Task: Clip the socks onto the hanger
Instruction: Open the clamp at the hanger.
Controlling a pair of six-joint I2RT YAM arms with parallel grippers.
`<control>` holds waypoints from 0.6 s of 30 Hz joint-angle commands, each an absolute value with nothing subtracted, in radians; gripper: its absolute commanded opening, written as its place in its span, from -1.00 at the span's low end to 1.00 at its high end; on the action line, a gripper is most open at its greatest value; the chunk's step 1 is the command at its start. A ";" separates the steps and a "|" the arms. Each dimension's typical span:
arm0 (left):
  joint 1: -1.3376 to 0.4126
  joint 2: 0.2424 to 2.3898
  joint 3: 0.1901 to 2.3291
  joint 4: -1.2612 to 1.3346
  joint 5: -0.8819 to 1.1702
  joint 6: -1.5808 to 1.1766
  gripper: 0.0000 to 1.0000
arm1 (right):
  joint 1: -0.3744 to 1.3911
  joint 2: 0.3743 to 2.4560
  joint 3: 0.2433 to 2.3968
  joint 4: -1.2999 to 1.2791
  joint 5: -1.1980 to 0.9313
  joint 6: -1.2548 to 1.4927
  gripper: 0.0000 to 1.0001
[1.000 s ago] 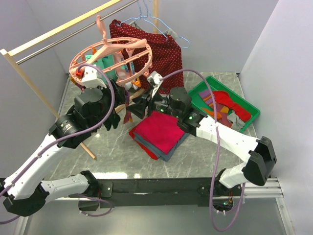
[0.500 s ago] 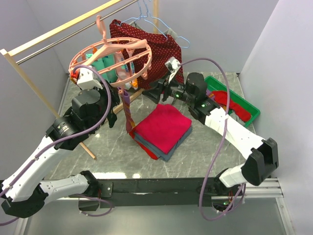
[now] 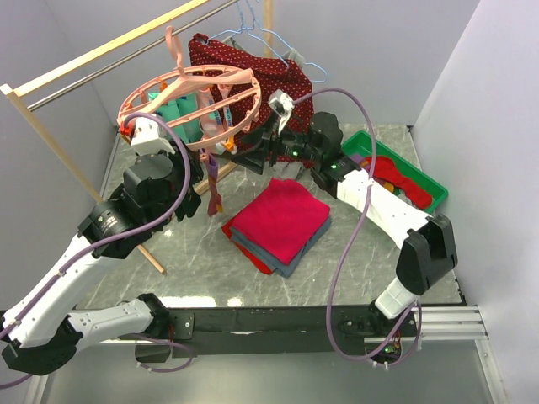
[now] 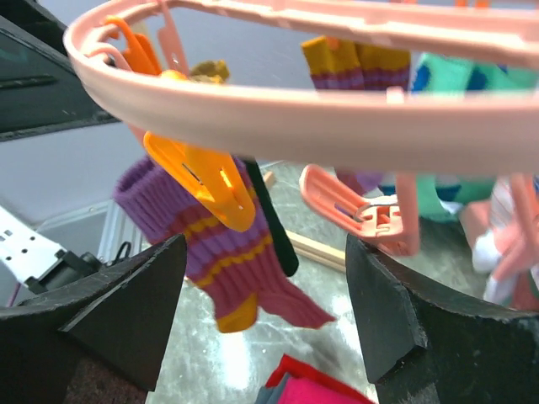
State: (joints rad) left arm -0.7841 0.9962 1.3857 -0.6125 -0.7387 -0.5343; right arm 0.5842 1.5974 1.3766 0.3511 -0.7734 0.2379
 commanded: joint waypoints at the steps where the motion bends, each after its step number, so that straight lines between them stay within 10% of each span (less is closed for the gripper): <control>1: -0.776 0.980 1.399 -0.609 -0.764 -0.509 -0.01 | 0.578 1.618 1.468 0.431 -0.856 0.252 0.64; 18: -0.770 0.976 1.397 -0.609 -0.747 -0.511 -0.01 | 0.578 1.706 1.523 0.567 -0.956 0.371 0.23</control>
